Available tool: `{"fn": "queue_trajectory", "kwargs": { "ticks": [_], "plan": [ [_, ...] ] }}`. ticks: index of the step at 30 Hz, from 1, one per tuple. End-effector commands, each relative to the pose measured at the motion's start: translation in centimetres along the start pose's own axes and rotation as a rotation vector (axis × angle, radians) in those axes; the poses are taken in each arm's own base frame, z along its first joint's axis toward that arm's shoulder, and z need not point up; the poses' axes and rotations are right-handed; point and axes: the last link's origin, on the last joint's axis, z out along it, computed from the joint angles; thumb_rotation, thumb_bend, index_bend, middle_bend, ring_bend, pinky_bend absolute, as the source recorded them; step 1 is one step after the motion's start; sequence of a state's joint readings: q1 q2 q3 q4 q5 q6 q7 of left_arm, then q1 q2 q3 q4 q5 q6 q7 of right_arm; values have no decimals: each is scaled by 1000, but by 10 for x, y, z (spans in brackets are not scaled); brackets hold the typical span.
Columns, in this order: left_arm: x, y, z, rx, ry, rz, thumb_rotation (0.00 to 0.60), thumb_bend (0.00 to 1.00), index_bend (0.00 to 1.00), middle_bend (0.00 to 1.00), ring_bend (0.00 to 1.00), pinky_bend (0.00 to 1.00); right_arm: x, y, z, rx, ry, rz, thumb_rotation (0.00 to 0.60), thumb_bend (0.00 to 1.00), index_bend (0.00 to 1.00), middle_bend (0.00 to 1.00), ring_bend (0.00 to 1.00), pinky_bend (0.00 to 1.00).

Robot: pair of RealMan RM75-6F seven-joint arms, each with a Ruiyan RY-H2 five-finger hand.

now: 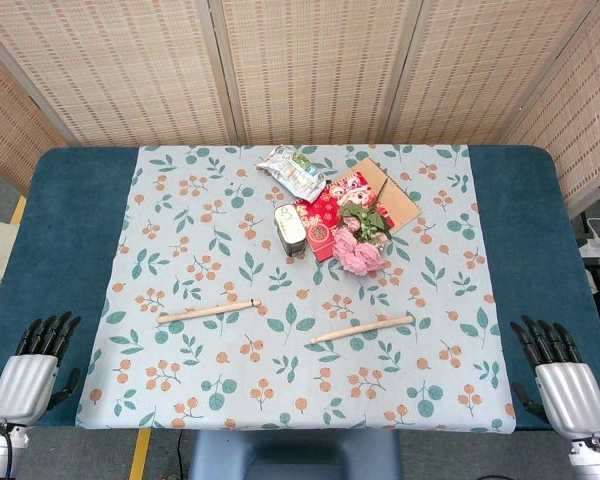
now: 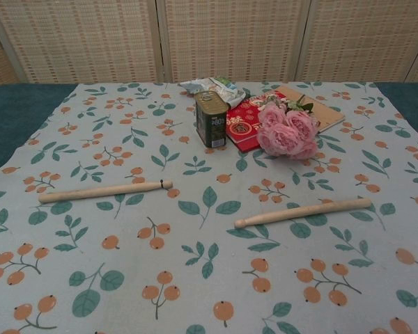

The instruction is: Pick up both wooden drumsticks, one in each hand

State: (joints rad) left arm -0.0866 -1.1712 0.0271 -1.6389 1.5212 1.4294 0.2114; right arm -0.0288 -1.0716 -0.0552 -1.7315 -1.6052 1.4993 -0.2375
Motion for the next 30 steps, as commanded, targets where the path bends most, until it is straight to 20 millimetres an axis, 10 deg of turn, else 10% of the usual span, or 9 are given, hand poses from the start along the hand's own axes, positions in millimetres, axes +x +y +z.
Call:
{"fn": "queue_trajectory", "kwargs": {
  "ticks": [1,16,30],
  "plan": [
    [0,3,1,-13,7,-1,600,448,0,29,8,53,0,0,0,0,-2,-2,600,245,0,0,0,0],
    [-50,88,54,-252,65,125,600,448,117,234,84,98,-7,-14,-11,41,41,-61,600,245,0,0,0,0],
    [-71,118,99,-246,80,158,600,436,210,352,150,112,-16,-21,-15,44,25,-89,600,245,0,0,0,0]
  ]
}}
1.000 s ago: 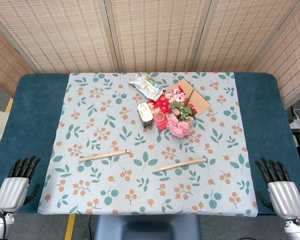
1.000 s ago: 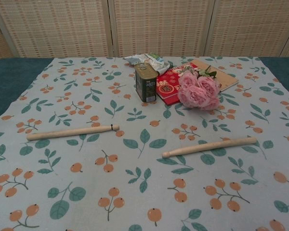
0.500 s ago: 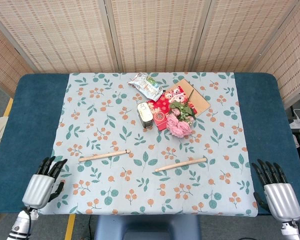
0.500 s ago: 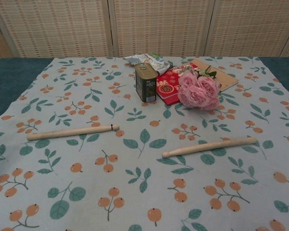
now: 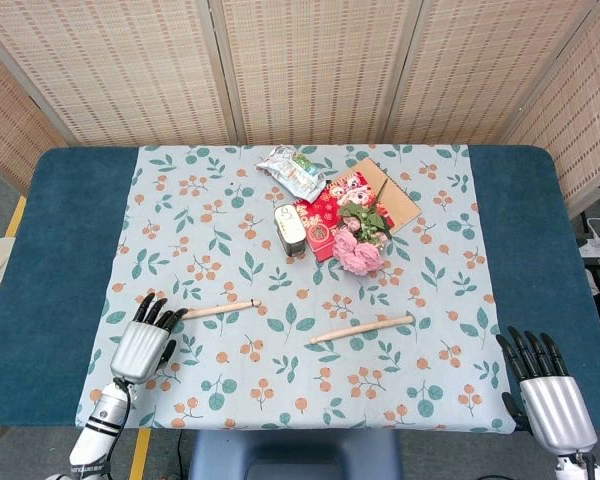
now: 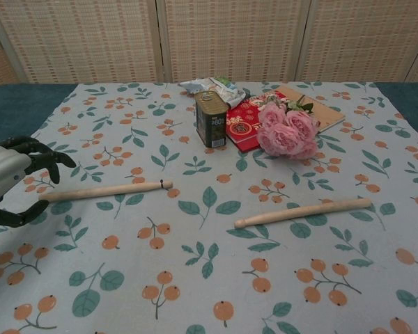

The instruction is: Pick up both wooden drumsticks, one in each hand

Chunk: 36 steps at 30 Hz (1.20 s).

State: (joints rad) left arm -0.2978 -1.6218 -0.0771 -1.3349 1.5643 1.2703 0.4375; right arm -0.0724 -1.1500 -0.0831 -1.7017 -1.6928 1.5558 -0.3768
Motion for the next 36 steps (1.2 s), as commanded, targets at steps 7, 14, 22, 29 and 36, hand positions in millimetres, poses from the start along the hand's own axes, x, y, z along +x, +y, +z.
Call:
{"fn": "queue_trajectory", "kwargs": {
  "ticks": [7,14,22,29,36],
  "plan": [
    [-12,3,22,7,-59,54,600,432,254,312,139,99,-6,0,7,-9,-34,-7,600,245,0,0,0,0],
    [-20,7,33,8,-80,65,600,431,259,265,139,99,-8,0,12,-18,-47,-13,600,246,0,0,0,0],
    [-27,9,42,16,-93,108,600,430,335,330,141,90,-9,1,13,-23,-52,-17,600,245,0,0,0,0],
    [-30,6,49,32,-91,151,600,431,375,366,144,88,-9,1,13,-27,-51,-18,600,245,0,0,0,0],
    [-35,4,51,40,-107,185,600,431,396,409,158,88,-9,1,13,-31,-51,-20,600,245,0,0,0,0]
  ]
}}
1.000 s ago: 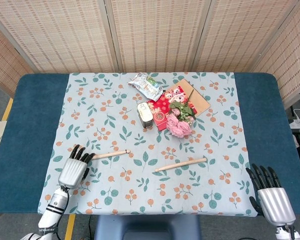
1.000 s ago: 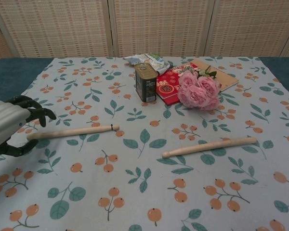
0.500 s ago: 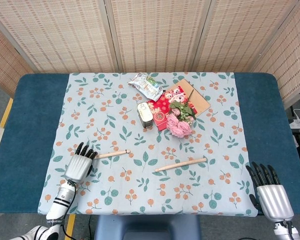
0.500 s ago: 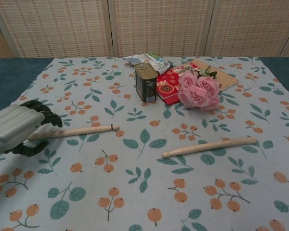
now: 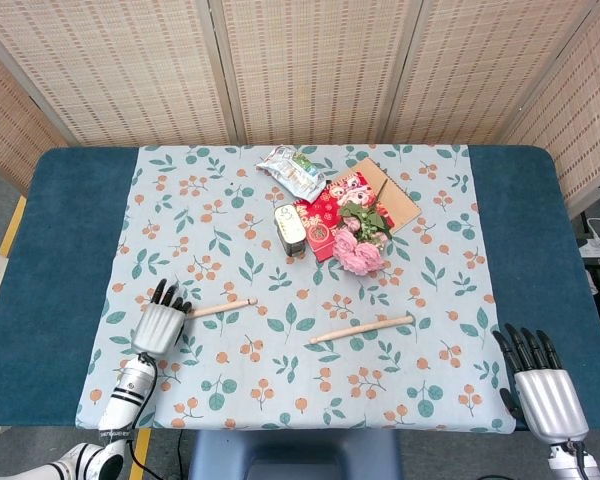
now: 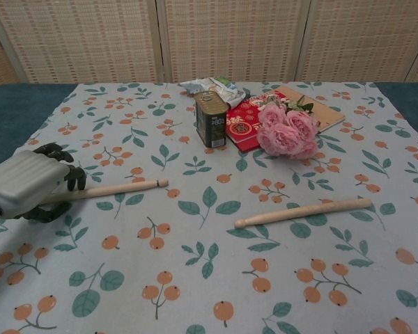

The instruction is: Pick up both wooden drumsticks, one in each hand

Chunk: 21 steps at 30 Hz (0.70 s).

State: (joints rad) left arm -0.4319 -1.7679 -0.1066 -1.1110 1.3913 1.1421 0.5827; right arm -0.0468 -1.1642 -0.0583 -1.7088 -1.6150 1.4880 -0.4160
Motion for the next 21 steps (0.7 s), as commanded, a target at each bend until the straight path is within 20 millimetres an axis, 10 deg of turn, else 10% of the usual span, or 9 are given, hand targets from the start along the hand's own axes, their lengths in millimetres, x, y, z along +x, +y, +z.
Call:
{"fn": "queue_trajectory", "kwargs": {
  "ticks": [1,21],
  "plan": [
    [-1,0,1,2,-6,9,600,431,400,418,163,88,0,0,0,0,0,0,600,245,0,0,0,0],
    [8,-6,-4,-35,172,-76,600,577,817,843,430,87,-4,-28,18,89,20,-25,600,245,0,0,0,0]
  ]
}}
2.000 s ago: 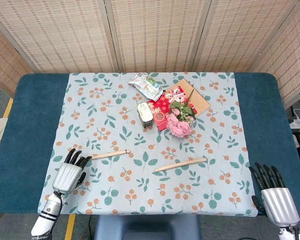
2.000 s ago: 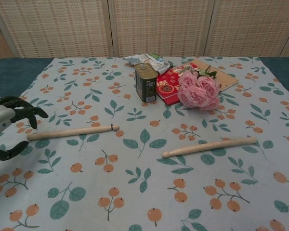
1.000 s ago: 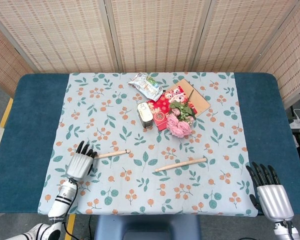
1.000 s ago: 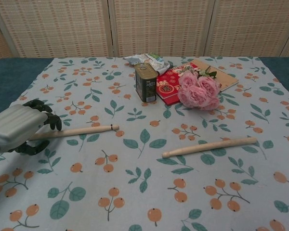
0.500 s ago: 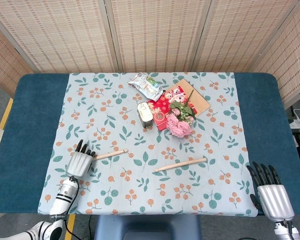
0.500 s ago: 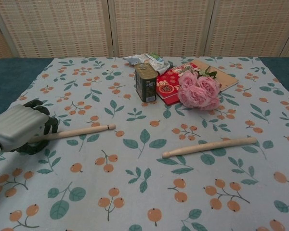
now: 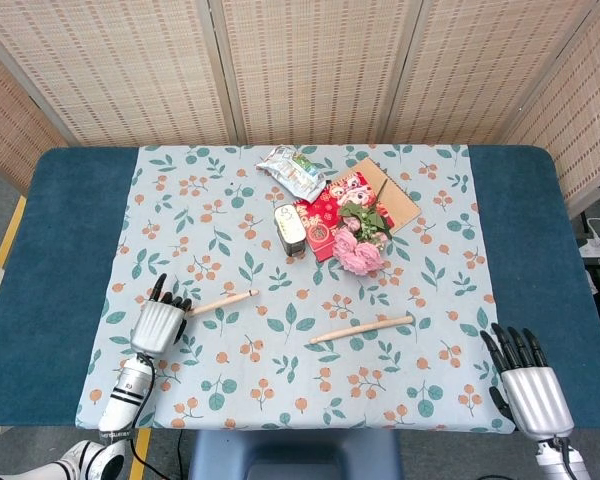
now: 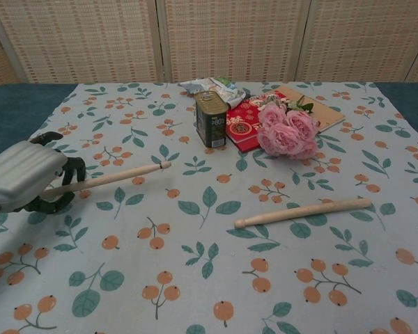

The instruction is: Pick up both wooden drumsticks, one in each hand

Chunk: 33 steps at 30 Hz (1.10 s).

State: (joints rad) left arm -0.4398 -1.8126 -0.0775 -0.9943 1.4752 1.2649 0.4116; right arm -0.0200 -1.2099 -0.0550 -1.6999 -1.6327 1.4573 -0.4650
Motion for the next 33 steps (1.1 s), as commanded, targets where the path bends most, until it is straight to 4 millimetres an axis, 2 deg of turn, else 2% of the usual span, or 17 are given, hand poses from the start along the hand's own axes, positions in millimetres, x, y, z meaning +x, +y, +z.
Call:
{"fn": "queue_trajectory", "kwargs": {
  "ticks": [1,5,8,12,15,19,25,33],
  "plan": [
    [6,-5,-6,-35,55,-18,600,577,818,844,432,87,4,-15,13,51,26,-15,600,245,2,0,0,0],
    [11,-10,-15,-69,80,-35,600,575,823,844,436,87,8,-37,41,110,49,-58,600,245,68,23,0,0],
    [14,-14,-23,-87,91,-37,600,574,826,845,436,87,3,-57,66,159,47,-87,600,245,149,106,0,0],
    [16,-17,-28,-92,97,-33,600,574,826,846,436,87,-4,-84,89,221,30,-97,600,245,242,189,0,0],
    [17,-20,-29,-84,91,-36,600,574,826,846,436,87,-9,-105,104,263,12,-98,600,245,285,225,0,0],
    [18,-25,-29,-78,95,-33,600,574,826,846,436,87,-16,-125,122,286,-4,-132,600,245,296,237,3,0],
    [19,-29,-29,-74,98,-26,600,574,826,847,436,85,-30,-141,143,270,-18,-151,600,249,345,278,44,0],
    [19,-33,-27,-69,104,-22,600,573,826,847,437,85,-41,-141,157,231,-25,-191,600,250,385,318,77,0]
  ]
}}
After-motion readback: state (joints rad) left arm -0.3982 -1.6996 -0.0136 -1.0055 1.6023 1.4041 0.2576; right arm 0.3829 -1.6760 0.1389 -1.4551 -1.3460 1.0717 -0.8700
